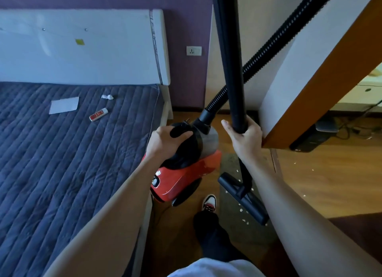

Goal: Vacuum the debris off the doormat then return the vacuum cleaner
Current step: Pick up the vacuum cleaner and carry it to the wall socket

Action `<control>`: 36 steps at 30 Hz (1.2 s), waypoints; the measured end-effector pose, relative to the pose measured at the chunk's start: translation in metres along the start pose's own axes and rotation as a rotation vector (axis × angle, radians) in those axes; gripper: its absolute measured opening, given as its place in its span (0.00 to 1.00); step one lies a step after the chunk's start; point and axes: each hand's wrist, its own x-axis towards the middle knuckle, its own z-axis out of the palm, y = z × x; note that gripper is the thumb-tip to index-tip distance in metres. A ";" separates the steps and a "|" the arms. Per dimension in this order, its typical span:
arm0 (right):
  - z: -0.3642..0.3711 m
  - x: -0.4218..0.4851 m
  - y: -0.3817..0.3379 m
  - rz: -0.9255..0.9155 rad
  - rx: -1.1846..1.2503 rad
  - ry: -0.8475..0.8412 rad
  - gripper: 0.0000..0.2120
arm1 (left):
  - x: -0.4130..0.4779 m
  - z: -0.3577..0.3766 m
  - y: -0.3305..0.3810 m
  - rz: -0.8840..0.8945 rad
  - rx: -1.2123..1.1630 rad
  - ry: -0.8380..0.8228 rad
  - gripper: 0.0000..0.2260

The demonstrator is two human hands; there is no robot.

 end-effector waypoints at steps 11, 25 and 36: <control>0.040 0.220 0.062 0.053 0.029 -0.064 0.09 | 0.207 0.030 0.053 -0.057 -0.017 0.001 0.14; 0.077 0.374 0.105 0.116 0.041 -0.054 0.15 | 0.374 0.045 0.089 0.057 0.099 -0.015 0.17; 0.124 0.477 0.121 0.254 -0.052 0.031 0.14 | 0.522 0.055 0.097 0.097 0.103 -0.158 0.16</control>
